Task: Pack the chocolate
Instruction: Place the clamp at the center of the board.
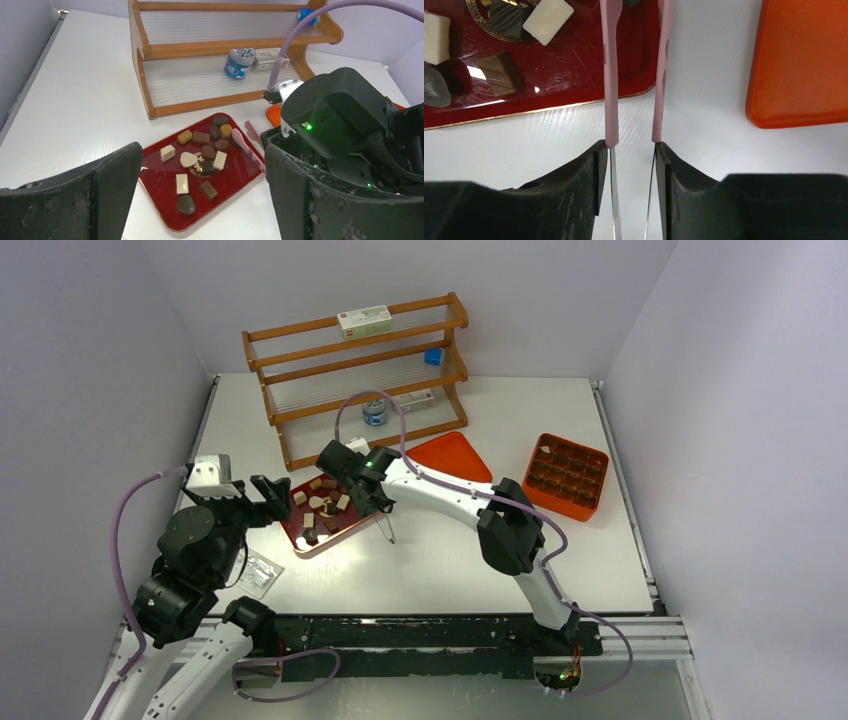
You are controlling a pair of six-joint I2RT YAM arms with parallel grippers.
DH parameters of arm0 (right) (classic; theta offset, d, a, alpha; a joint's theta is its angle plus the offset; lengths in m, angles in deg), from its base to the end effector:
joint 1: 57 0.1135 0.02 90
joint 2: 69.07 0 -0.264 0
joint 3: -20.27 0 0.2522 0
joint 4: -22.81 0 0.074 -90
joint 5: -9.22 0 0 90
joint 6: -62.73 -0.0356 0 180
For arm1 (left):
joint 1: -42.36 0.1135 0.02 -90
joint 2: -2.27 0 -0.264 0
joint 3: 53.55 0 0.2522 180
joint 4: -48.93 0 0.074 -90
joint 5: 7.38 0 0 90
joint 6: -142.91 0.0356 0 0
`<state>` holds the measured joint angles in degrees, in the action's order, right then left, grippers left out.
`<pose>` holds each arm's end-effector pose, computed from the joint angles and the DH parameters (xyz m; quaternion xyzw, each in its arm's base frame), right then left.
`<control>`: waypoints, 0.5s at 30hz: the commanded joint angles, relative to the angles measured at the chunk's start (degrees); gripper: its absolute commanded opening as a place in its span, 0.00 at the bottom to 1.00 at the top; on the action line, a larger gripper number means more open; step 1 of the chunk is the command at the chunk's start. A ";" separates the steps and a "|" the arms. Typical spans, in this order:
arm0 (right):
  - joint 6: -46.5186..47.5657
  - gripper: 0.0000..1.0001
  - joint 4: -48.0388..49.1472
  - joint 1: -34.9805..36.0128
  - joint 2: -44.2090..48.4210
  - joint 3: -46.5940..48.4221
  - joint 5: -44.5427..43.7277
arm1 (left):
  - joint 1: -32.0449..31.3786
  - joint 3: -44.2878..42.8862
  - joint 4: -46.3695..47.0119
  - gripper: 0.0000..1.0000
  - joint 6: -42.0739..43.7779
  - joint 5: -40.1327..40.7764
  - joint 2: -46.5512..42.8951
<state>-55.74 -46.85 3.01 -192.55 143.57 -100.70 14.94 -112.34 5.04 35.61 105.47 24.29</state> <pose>0.2379 0.3879 0.2320 -0.2344 0.9415 -0.0017 0.2423 0.0803 -0.0261 0.3502 -0.0658 0.7435 -0.1095 0.6564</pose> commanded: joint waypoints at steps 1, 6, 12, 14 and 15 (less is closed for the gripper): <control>-0.32 0.43 -0.89 0.22 0.59 1.02 0.11 | 0.44 0.12 1.79 0.96 0.75 -0.09 -0.01; -0.40 0.43 -0.84 0.28 2.00 0.88 -0.69 | 0.44 0.22 1.01 0.93 -0.64 1.04 0.55; 2.37 0.42 8.28 0.14 12.28 -9.27 0.02 | 0.44 0.20 -0.21 0.78 -6.39 -3.88 3.18; 3.06 0.42 11.19 0.03 15.41 -13.05 0.66 | 0.44 0.13 -1.16 0.74 -9.30 -5.16 4.54; 3.30 0.42 12.31 -0.02 16.71 -14.70 0.97 | 0.44 0.13 -1.57 0.72 -10.60 -6.23 5.64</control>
<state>-54.23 -41.65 3.08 -183.28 133.54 -100.22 14.94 -112.34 4.82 30.94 103.44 27.31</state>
